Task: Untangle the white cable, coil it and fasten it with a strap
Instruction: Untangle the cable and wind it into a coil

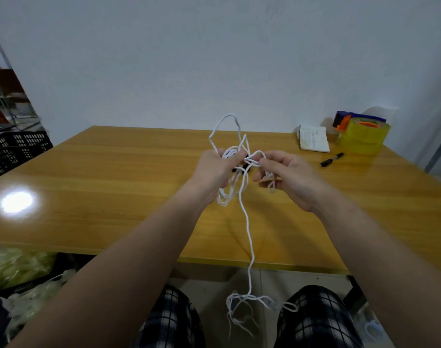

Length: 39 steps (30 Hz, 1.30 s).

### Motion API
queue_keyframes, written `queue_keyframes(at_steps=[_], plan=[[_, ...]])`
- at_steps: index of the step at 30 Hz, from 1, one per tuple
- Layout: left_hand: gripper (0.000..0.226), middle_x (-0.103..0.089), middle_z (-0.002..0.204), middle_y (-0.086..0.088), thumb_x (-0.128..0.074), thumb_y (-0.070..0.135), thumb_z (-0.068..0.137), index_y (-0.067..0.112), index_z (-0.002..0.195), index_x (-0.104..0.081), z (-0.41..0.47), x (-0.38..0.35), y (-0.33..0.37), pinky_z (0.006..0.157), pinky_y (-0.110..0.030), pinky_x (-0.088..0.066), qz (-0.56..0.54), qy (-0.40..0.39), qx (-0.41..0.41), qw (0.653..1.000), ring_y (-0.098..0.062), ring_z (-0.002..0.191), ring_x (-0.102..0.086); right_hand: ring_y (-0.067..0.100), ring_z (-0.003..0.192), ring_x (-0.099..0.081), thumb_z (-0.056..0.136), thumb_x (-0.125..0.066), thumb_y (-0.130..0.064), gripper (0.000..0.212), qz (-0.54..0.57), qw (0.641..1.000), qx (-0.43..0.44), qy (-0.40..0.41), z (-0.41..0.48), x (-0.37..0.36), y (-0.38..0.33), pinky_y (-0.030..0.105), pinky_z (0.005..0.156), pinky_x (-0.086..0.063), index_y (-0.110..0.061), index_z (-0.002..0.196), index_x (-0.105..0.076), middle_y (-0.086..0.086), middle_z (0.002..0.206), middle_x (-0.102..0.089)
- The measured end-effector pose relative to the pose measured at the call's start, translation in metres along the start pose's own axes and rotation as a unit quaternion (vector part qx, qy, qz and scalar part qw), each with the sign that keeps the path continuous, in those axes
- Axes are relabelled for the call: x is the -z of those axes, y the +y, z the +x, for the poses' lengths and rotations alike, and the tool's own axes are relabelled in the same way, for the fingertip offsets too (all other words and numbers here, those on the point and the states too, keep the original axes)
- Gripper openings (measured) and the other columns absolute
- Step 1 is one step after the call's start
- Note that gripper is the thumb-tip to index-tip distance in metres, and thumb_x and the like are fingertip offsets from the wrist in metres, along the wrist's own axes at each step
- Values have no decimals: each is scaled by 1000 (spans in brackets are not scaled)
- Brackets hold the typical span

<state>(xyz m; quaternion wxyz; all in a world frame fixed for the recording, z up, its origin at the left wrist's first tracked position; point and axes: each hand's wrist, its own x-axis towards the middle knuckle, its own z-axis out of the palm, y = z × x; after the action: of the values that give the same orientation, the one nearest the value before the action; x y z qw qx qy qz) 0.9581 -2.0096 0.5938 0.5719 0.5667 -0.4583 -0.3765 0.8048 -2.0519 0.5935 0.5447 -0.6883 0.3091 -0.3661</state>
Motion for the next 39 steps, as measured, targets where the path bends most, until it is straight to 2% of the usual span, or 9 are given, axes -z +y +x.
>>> queue_keyframes(at_steps=[4,8,12,14,17,21,28,32,39], plan=[[31,-35,29,13,-59,19,93,16,63,-51,3,0,-2,36,-17,-22,0,39,7,999,-4,27,-28,21,67,-60,87,-64,-19,11,-47,998,1,30,-1,-1,2,44,78,-46,-8,87,-61,6,69,-64],[36,-33,28,14,-58,17,93,15,59,-47,7,-4,-4,32,-12,-21,-16,63,18,998,-3,25,-27,10,63,-57,83,-67,-13,16,-21,999,-2,24,-3,-4,4,10,52,-42,-12,76,-53,6,72,-58],[33,-36,27,13,-57,16,94,13,62,-47,10,-12,0,35,-14,-26,-16,66,34,997,-4,25,-33,14,72,-60,85,-59,-4,6,139,990,-5,-20,-3,-9,7,26,76,-57,-6,82,-54,7,78,-61],[32,-35,34,9,-58,18,92,11,63,-46,14,-11,1,42,-20,-25,9,84,30,996,-10,33,-31,14,65,-58,85,-59,-1,8,169,985,-26,-1,-3,-6,6,22,59,-55,-5,91,-56,4,76,-61],[25,-30,52,0,-60,23,91,8,75,-48,18,-5,-3,46,-24,-23,68,99,-1,993,-15,44,-25,12,57,-54,83,-67,-7,25,5,998,-50,24,-4,6,5,20,49,-48,-7,107,-61,3,74,-59],[21,-32,55,-2,-60,23,91,8,79,-52,21,1,-12,48,-26,-24,90,111,-24,989,-16,49,-28,13,47,-53,77,-75,-25,17,-260,959,-3,110,0,18,-2,32,52,-47,-14,84,-65,2,70,-60],[23,-41,58,-4,-58,25,92,6,80,-58,29,12,-22,49,-27,-28,155,108,-25,982,-22,57,-39,2,83,-59,92,-53,-12,10,45,992,79,84,-10,-1,13,21,87,-43,-14,85,-60,-7,89,-65],[33,-64,87,-12,-41,34,100,8,97,-60,29,7,-20,62,-32,-36,469,110,-125,868,-31,86,-59,13,70,-57,94,-45,-22,35,324,945,0,53,-10,-13,6,28,85,-43,-11,62,-54,-1,56,-54],[29,-48,63,-1,-51,31,96,10,76,-54,32,5,-8,55,-30,-30,372,64,-100,921,-21,62,-48,13,49,-57,82,-69,-20,26,70,986,-38,149,-12,13,-4,23,52,-44,-14,67,-48,1,49,-46]])
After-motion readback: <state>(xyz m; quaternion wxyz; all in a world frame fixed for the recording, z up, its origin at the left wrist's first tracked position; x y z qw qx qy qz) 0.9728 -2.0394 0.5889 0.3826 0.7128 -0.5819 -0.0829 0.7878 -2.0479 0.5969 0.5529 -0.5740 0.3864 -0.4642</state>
